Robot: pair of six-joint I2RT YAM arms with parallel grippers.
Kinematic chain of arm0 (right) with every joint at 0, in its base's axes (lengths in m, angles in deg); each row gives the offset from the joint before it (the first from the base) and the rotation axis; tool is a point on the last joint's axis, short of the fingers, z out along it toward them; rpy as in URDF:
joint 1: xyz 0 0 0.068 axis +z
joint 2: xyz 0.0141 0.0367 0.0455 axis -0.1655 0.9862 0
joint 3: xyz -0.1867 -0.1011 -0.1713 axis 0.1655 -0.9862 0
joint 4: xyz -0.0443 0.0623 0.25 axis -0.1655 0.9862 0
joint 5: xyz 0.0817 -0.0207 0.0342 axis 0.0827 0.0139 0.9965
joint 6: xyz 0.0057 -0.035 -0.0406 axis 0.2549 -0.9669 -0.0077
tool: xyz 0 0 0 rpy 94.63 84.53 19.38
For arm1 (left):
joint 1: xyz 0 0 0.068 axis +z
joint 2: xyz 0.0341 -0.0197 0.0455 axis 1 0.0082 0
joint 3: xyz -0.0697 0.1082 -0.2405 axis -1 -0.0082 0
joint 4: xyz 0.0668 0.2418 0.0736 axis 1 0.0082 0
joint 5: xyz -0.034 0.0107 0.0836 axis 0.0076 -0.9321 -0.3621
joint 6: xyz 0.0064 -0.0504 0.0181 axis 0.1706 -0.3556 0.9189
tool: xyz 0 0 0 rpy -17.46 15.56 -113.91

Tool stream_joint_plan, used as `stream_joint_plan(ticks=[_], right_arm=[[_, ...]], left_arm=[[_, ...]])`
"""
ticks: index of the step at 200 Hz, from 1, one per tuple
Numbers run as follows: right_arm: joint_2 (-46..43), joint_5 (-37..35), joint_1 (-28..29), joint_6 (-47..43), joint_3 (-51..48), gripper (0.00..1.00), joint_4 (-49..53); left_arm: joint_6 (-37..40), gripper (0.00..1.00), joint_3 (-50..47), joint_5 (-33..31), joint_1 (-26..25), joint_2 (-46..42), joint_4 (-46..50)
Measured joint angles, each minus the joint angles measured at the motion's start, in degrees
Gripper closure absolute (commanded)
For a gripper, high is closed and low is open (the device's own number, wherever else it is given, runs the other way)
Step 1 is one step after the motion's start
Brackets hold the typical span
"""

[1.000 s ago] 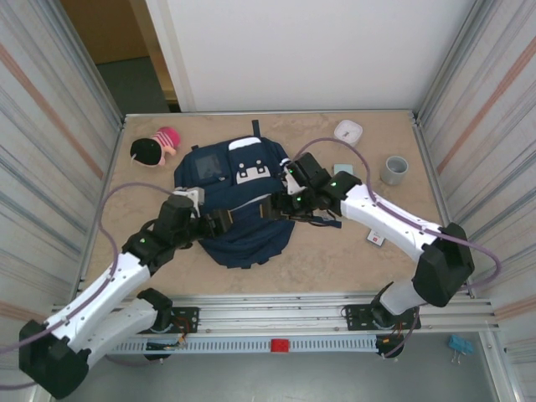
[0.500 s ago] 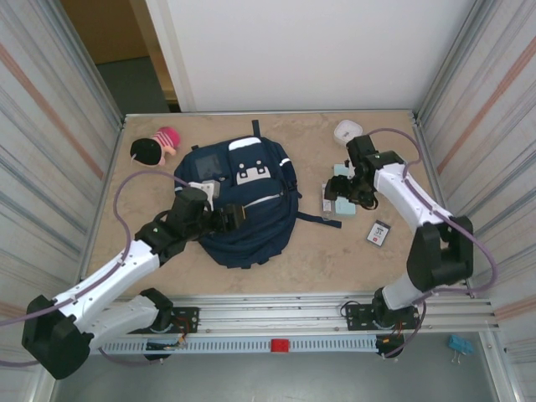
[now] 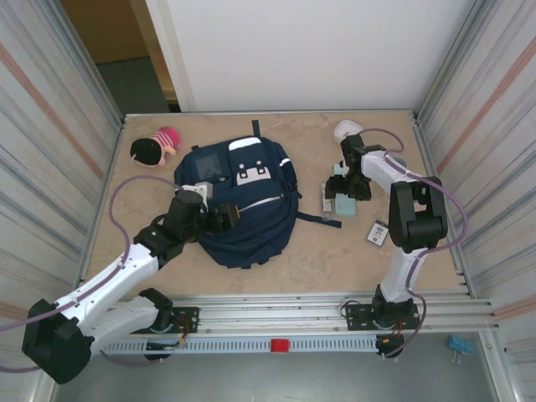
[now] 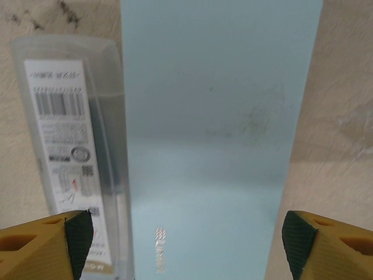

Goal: Pack the student bag

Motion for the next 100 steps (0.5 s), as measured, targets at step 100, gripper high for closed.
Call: stream_joint_plan(ticks=[100], right_arm=[[4.5,-2.8,-1.9,-3.0,5.1,0.11,-2.6]], left_arm=[[0.0,0.23,0.1,0.5,1.8,3.4,-1.7]])
